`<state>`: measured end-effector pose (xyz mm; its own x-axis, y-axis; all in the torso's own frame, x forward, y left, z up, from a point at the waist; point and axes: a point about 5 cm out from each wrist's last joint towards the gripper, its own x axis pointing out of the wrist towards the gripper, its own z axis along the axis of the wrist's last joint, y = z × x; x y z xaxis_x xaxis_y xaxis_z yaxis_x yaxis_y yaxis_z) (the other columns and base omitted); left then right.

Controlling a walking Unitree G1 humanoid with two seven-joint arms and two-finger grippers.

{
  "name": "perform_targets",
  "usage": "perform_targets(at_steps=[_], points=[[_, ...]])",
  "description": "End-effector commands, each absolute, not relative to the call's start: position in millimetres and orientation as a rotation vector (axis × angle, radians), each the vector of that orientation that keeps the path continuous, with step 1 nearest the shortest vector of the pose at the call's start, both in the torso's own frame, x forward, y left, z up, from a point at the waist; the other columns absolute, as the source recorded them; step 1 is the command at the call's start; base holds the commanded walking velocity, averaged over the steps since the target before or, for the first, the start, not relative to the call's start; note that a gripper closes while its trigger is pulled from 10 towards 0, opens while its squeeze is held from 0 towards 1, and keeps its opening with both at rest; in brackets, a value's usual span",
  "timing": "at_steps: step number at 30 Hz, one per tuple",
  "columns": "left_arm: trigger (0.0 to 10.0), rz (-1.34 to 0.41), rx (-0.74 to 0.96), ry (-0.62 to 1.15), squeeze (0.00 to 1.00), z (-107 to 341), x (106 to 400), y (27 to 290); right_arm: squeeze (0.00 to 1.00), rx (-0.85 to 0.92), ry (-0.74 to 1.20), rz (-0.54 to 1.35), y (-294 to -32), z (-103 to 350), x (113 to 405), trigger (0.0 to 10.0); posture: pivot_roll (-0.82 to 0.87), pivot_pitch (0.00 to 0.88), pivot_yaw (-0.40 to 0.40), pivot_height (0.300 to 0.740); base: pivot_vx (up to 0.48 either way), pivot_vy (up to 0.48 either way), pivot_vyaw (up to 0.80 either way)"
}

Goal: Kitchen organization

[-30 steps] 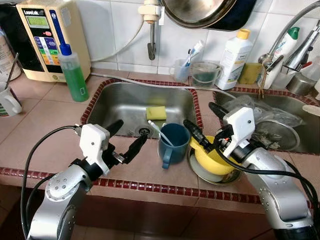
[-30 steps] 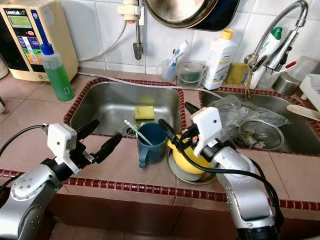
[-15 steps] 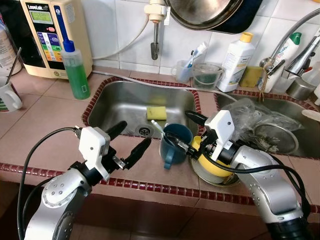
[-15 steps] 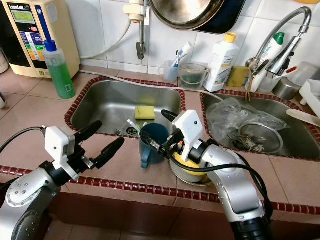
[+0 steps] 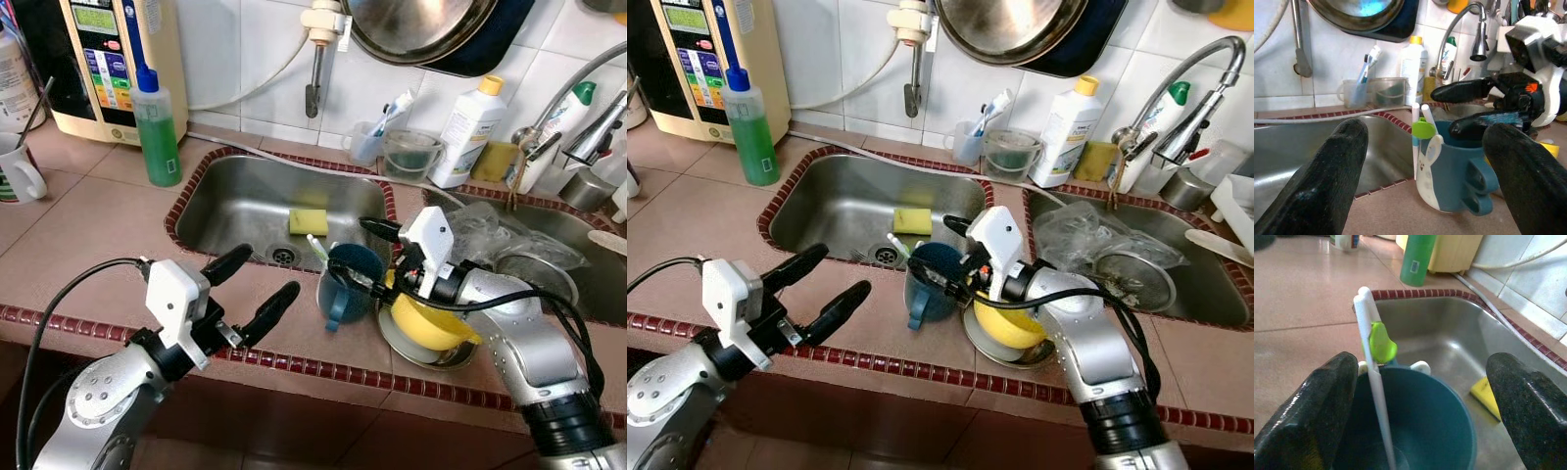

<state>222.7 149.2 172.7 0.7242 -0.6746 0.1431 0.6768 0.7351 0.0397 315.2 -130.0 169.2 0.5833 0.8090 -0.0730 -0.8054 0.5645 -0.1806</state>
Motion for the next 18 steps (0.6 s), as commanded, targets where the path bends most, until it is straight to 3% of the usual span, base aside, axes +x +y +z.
perform_targets(at_steps=[1, 18], points=[[10.0, -0.76, -0.014, -0.174, 0.0, 178.8, 219.9, 144.8, 0.0, -0.229, -0.029, 0.956, -131.4, 173.7, 319.8, 10.0, 0.12, 0.0, -0.14, 0.74, 0.0, 0.0, 0.0], [10.0, -0.759, -0.021, -0.202, 0.0, 187.4, 220.5, 138.3, 0.0, -0.145, -0.009, 1.053, -119.5, 168.7, 329.0, 10.0, 0.13, 0.0, -0.147, 0.74, 0.0, 0.0, 0.0]])
